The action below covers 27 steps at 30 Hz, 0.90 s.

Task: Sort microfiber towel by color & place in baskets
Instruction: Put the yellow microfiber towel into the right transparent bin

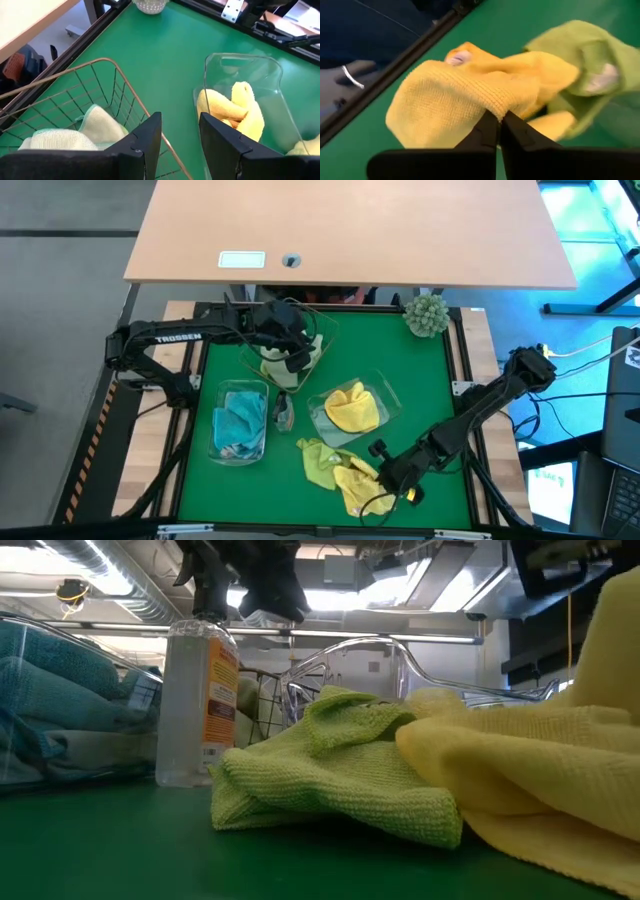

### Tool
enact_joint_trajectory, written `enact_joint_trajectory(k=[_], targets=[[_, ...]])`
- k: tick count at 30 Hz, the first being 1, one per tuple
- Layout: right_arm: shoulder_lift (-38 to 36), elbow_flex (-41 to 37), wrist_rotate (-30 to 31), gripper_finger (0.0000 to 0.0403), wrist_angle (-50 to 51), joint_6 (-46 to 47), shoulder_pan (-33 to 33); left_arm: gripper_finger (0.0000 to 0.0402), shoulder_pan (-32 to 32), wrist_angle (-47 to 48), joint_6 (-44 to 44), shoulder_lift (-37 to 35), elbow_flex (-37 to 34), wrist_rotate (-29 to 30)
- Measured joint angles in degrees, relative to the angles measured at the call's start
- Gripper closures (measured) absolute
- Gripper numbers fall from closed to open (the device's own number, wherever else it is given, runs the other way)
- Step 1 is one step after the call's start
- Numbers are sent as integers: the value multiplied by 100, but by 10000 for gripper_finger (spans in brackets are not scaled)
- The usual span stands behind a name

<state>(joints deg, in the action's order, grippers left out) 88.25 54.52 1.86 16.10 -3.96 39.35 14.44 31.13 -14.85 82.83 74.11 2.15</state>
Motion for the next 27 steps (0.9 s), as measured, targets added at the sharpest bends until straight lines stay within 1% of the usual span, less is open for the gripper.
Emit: enact_joint_trajectory(k=[7, 13, 15, 21, 25, 27], targets=[[0, 1619, 618, 399, 2380, -268, 0, 274, -81, -359, 0, 0, 0, -13], [0, 3076, 1057, 400, 3750, -851, 0, 274, -240, -639, 0, 0, 0, -16], [-2, 3546, 1236, 400, 4125, -1002, 0, 274, -287, -683, 0, 0, 0, -16], [-4, 4770, 2181, 401, 5099, -1351, -83, 274, -383, -693, 0, 0, 0, -15], [-7, 5261, 2368, 401, 5501, -1530, -387, 274, -444, -815, 0, 0, 0, -13], [-14, 5329, 2366, 402, 5591, -1697, -636, 274, -454, -914, 1, 0, 0, -15]])
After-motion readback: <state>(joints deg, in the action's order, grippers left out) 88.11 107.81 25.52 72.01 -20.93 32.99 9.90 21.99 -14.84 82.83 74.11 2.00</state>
